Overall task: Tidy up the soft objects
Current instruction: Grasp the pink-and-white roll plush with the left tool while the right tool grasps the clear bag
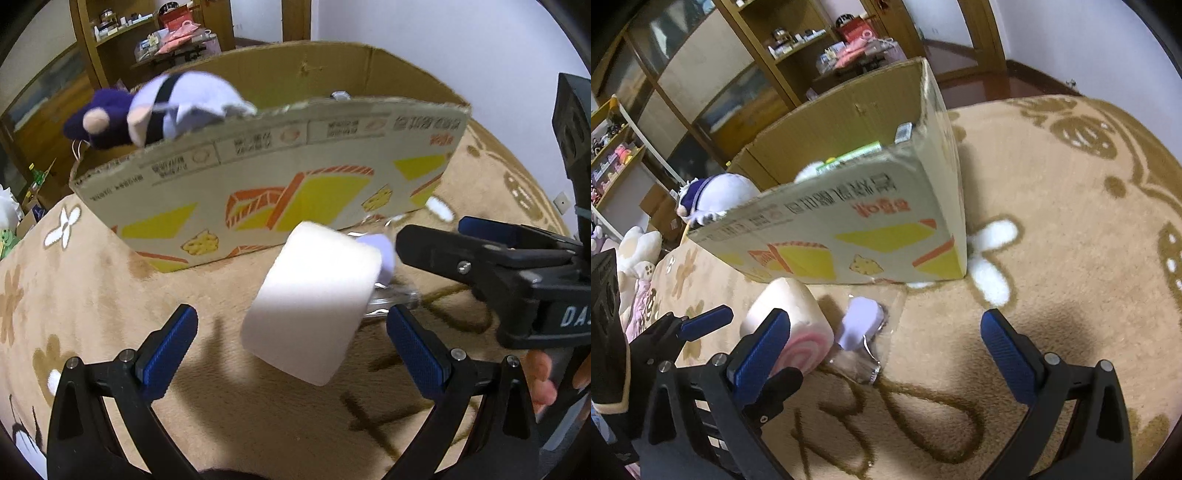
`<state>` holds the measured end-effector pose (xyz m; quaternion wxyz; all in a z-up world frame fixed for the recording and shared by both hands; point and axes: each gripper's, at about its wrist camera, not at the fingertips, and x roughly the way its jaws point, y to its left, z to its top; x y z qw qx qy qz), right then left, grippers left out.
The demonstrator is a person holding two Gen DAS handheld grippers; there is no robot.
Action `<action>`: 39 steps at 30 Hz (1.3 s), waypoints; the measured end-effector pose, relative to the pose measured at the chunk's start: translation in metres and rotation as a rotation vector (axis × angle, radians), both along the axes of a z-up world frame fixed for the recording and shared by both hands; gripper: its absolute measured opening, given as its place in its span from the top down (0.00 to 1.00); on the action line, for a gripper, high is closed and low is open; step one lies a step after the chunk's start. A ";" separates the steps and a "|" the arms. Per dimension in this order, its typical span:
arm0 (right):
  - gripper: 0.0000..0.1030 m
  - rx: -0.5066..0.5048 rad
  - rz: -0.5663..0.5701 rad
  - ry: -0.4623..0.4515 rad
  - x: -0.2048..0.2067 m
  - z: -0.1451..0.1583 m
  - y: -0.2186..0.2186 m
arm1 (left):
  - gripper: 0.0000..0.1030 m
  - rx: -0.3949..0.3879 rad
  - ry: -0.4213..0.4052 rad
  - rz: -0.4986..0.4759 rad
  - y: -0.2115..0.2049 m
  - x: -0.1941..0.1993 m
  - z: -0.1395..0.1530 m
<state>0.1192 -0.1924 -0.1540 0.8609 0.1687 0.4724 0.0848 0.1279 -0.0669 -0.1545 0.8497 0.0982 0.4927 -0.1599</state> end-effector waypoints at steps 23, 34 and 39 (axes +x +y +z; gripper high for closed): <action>0.19 -0.109 0.146 0.064 0.017 -0.016 0.055 | 0.51 -0.044 0.039 0.155 0.046 0.015 -0.010; 0.26 -0.150 0.125 0.087 0.030 -0.033 0.070 | 0.51 -0.067 0.054 0.157 0.063 0.021 -0.021; 0.26 -0.172 0.111 0.088 0.034 -0.039 0.077 | 0.50 -0.087 0.065 0.171 0.066 0.020 -0.028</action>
